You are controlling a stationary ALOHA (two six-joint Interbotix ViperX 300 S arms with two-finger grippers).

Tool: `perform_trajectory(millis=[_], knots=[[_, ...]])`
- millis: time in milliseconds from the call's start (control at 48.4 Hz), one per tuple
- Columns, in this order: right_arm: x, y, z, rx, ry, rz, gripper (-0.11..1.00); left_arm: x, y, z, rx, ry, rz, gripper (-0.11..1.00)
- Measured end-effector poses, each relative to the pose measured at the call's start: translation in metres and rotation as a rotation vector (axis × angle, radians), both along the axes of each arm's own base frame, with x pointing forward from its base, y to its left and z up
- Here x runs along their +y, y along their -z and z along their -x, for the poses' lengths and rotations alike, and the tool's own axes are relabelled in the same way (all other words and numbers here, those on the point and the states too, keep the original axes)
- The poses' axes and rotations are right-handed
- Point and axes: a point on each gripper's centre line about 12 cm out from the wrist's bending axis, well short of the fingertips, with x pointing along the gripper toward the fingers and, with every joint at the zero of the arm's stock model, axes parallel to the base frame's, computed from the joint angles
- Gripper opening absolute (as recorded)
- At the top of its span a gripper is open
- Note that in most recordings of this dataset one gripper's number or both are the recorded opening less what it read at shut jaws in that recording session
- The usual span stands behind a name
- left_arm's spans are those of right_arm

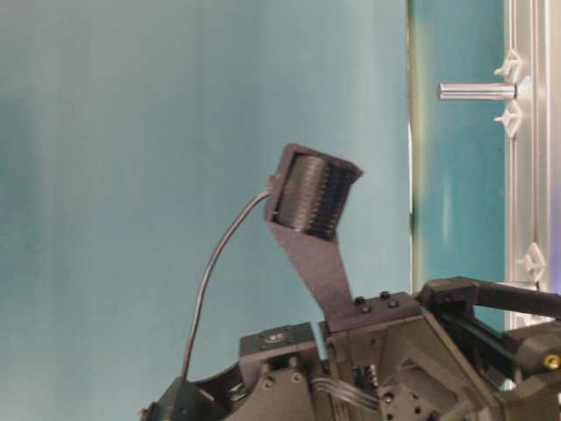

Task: Insert the large gear onto the shaft.
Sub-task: 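Close the left gripper on the gear hub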

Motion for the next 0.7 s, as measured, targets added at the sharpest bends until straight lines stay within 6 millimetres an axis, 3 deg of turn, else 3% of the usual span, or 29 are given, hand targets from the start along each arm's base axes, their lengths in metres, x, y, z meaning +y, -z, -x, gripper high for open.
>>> perform_trajectory(millis=[702], knots=[[0.0000, 0.0037, 0.0009, 0.009, 0.000, 0.000, 0.05, 0.0051, 0.0030, -0.0045, 0.003, -0.015, 0.000, 0.95]])
